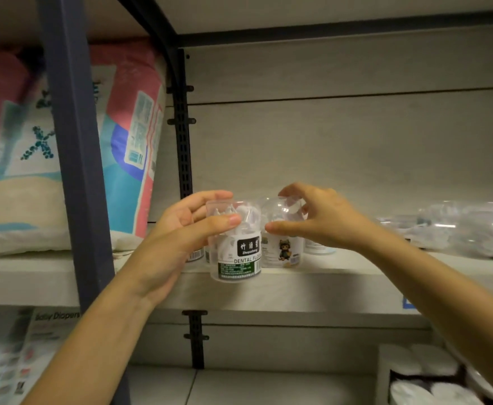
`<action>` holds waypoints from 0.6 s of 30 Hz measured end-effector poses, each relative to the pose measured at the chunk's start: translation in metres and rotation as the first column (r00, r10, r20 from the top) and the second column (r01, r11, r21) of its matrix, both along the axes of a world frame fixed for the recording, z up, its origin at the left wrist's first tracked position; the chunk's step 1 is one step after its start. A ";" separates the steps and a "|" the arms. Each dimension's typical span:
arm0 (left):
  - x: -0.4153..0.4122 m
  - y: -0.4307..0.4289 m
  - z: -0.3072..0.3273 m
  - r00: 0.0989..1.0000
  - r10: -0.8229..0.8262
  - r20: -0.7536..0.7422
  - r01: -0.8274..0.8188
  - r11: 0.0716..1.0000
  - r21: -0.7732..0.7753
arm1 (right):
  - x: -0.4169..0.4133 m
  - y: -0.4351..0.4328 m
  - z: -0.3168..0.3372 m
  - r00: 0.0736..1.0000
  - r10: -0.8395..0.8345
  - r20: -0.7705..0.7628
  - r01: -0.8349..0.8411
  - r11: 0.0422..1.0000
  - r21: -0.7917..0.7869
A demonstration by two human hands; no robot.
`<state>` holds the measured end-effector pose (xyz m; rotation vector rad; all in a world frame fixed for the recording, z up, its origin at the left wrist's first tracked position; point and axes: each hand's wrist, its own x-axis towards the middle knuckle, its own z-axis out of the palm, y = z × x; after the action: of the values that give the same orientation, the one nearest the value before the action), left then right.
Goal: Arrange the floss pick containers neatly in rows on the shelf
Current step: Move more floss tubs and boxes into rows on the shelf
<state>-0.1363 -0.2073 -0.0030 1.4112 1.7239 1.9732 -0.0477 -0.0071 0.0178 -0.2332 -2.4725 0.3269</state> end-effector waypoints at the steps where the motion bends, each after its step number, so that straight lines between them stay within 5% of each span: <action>1: 0.000 0.000 0.000 1.000 0.000 0.001 0.000 1.000 0.002 | -0.001 0.000 -0.002 1.000 0.003 -0.001 -0.003 1.000 0.010; 7: 0.007 0.007 0.001 1.000 -0.025 -0.014 0.025 1.000 -0.010 | 0.002 -0.005 -0.009 1.000 -0.018 0.011 0.017 0.998 0.062; 10: 0.019 0.021 0.002 0.996 -0.081 -0.043 0.082 0.996 0.018 | 0.024 -0.007 -0.015 0.991 0.013 -0.130 -0.002 0.996 0.085; 15: 0.061 0.079 0.004 0.970 -0.219 -0.110 0.225 0.973 0.050 | 0.105 0.009 -0.026 0.920 0.230 -0.319 -0.321 0.907 -0.272; 18: 0.100 0.127 0.007 0.936 -0.295 -0.191 0.310 0.950 0.048 | 0.159 0.042 -0.028 0.933 0.175 -0.313 -0.288 0.886 -0.363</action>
<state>-0.0361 -0.0799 0.0035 1.8111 1.3995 1.8090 0.1117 0.0351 -0.0102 -0.0494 -2.1377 0.9174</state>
